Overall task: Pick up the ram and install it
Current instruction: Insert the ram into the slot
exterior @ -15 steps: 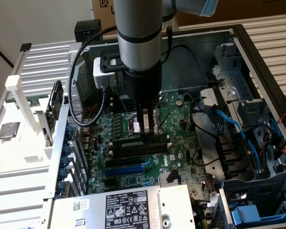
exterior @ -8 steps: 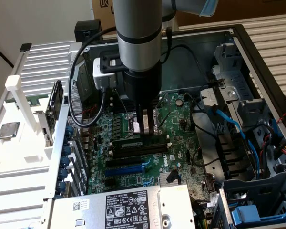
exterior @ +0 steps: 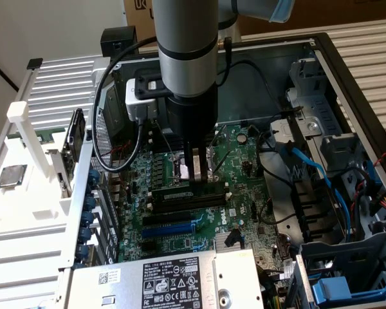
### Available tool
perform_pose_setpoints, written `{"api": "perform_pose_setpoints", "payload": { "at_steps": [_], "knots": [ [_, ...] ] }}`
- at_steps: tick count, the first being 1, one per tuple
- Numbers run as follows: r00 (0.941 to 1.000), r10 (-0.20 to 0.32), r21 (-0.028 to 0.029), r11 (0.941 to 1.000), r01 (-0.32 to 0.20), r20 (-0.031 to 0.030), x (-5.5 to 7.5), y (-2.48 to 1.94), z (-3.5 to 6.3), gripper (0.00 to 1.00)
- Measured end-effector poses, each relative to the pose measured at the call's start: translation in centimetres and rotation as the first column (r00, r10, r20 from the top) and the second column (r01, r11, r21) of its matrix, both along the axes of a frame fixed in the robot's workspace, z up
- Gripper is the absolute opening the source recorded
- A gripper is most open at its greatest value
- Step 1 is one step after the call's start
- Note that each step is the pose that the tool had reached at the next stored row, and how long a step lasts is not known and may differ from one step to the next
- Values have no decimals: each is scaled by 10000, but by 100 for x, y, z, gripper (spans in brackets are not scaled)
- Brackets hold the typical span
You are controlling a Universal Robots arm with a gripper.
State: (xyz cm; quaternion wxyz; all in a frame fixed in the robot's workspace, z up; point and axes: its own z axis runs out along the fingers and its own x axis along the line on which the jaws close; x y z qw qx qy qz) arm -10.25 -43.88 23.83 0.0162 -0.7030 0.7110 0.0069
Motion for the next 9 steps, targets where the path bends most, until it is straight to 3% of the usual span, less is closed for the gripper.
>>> {"api": "perform_pose_setpoints", "payload": {
  "at_steps": [9],
  "knots": [
    [10000, -34, -1, 10000, 34, 8, -16, 0, -1, 12]
  ]
}}
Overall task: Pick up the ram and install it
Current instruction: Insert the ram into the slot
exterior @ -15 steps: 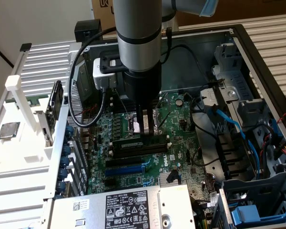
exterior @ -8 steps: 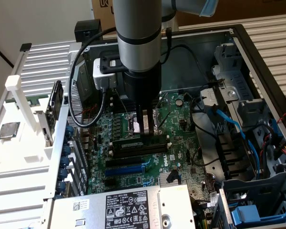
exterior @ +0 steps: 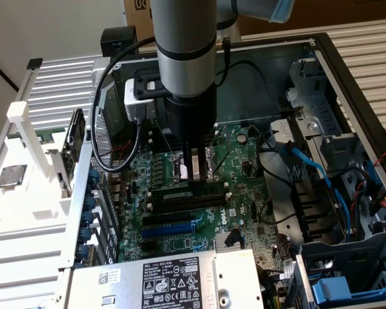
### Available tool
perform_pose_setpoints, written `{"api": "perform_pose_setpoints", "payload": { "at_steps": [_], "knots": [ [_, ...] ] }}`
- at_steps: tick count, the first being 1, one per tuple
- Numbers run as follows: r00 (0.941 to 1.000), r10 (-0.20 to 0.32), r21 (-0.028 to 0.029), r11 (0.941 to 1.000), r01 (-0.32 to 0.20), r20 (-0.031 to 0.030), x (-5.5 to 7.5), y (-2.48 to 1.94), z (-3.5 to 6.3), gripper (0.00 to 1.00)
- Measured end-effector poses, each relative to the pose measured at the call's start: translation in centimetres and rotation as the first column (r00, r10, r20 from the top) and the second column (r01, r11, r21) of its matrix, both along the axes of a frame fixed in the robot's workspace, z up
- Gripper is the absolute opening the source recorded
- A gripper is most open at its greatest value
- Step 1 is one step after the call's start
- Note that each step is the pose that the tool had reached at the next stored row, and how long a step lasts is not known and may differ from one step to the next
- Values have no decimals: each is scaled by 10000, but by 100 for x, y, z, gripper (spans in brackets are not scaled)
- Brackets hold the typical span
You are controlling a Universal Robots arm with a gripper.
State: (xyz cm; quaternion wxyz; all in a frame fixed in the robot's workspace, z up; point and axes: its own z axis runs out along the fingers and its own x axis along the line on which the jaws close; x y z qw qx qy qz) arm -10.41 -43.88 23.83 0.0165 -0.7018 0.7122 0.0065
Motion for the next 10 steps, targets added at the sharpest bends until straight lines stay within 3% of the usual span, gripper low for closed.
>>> {"api": "perform_pose_setpoints", "payload": {
  "at_steps": [10],
  "knots": [
    [10000, -45, 2, 10000, 45, 0, 3, -13, 0, 12]
  ]
}}
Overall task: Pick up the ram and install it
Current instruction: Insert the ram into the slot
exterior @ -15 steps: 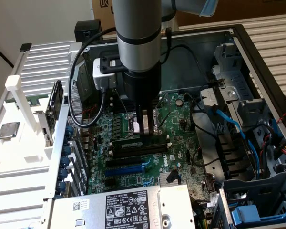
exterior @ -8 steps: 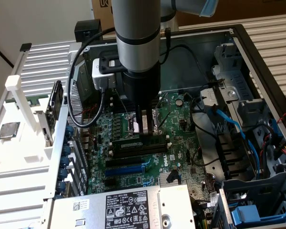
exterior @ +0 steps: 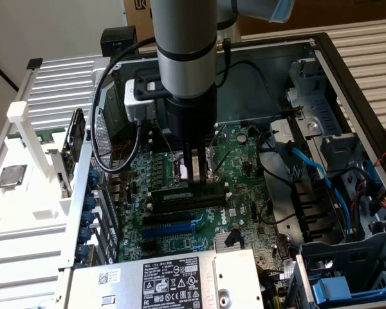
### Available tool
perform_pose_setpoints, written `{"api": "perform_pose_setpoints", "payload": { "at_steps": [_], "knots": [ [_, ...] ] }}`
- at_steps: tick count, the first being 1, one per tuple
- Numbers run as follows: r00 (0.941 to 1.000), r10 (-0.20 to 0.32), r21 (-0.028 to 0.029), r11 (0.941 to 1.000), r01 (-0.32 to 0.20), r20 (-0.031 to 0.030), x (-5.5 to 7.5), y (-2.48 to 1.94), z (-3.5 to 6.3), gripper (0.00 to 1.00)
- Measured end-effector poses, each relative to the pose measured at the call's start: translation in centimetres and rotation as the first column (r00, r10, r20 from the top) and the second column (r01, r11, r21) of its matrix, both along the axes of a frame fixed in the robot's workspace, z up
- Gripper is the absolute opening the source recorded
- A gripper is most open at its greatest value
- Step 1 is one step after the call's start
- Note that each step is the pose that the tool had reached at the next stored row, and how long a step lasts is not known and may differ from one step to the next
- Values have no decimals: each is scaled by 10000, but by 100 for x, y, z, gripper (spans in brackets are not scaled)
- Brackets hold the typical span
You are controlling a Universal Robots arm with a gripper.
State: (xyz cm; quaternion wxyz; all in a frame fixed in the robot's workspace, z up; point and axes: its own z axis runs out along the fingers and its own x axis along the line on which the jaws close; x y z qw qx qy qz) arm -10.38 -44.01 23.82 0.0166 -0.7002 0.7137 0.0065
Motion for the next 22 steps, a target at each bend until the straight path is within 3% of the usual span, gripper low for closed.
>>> {"api": "perform_pose_setpoints", "payload": {
  "at_steps": [22],
  "knots": [
    [10000, 2, 0, 10000, -2, 0, 8, 11, -16, 12]
  ]
}}
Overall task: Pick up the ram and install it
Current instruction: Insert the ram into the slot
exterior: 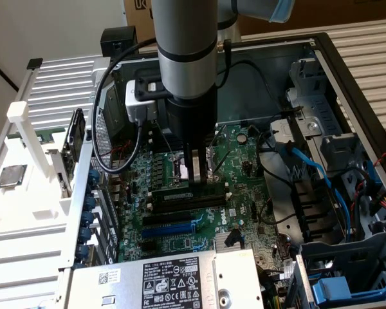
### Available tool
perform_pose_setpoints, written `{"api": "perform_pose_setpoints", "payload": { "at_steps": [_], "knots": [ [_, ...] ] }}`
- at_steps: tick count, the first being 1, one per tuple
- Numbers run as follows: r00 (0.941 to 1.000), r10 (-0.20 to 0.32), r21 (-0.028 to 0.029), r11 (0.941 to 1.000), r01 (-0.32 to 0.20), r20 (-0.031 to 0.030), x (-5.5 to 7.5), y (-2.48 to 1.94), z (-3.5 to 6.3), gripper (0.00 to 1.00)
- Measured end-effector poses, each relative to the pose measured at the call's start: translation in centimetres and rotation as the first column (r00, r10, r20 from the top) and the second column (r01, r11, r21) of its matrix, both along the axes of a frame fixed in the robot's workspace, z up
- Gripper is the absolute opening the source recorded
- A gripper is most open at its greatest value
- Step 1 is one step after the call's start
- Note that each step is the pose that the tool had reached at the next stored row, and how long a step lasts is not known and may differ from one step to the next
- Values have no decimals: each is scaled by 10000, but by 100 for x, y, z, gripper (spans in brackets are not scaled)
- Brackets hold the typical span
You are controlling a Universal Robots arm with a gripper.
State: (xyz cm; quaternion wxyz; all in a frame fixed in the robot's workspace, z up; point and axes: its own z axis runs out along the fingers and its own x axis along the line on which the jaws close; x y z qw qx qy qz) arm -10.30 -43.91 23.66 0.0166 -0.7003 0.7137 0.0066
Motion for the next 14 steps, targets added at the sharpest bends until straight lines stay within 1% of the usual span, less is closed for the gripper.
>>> {"api": "perform_pose_setpoints", "payload": {
  "at_steps": [14],
  "knots": [
    [10000, -6, 0, 10000, 6, 2, -9, 0, -21, 12]
  ]
}}
